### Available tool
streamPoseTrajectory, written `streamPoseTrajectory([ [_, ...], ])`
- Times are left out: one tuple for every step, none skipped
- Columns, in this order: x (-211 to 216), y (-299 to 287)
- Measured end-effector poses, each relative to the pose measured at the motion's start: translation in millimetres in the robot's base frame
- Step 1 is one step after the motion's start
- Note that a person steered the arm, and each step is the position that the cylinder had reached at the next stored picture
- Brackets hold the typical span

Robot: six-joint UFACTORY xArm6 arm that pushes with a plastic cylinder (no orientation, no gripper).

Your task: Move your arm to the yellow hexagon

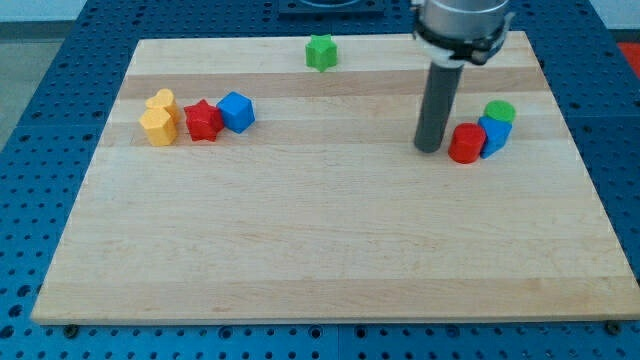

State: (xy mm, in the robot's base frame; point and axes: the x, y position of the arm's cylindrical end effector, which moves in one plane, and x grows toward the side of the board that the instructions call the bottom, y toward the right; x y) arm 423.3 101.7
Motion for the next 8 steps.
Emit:
streamPoseTrajectory([
  [16, -56],
  [19, -119],
  [22, -179],
  [25, -233],
  [25, -290],
  [25, -335],
  [19, -363],
  [-4, -373],
])
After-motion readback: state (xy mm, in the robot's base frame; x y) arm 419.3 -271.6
